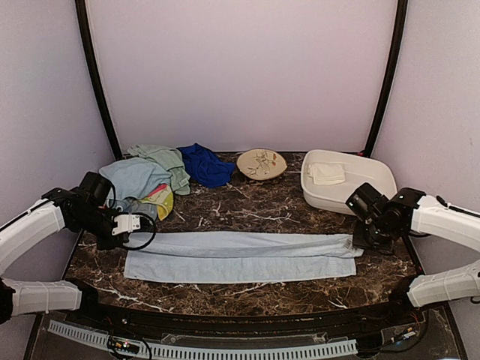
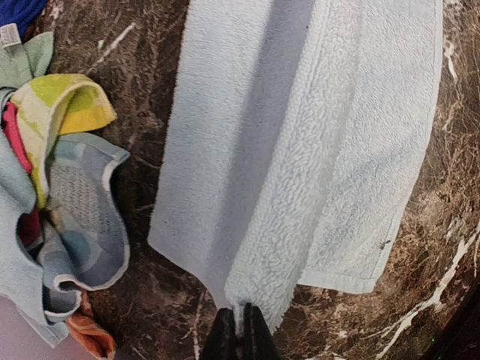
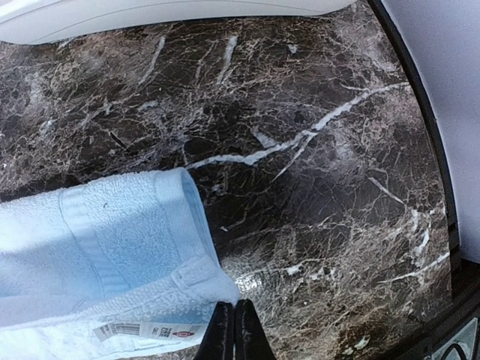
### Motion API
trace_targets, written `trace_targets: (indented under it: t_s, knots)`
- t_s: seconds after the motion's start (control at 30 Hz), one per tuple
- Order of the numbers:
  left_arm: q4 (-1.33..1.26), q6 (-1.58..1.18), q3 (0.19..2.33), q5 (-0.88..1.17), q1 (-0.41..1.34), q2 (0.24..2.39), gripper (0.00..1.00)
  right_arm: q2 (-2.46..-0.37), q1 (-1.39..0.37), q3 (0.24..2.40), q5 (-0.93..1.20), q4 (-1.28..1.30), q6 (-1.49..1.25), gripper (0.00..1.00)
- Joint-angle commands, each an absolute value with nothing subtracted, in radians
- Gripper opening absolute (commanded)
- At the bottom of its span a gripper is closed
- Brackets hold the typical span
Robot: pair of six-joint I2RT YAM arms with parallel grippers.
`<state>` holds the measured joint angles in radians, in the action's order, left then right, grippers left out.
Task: Roll the towels
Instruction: Fold the towel at the center of the board.
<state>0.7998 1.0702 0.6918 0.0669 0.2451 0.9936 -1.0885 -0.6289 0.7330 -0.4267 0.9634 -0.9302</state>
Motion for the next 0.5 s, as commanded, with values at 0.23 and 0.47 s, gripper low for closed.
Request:
trace_targets:
  t_s: [0.23,0.47]
  knots:
    - [0.921,1.046,0.687,0.114,0.262,1.002,0.00,-1.025,-0.638,0.699,-0.430,0.985,-0.974,0.00]
    - [0.834,1.065,0.520,0.083,0.268,0.980,0.00,-1.047,-0.646,0.666,-0.409,0.949,-0.989,0.00]
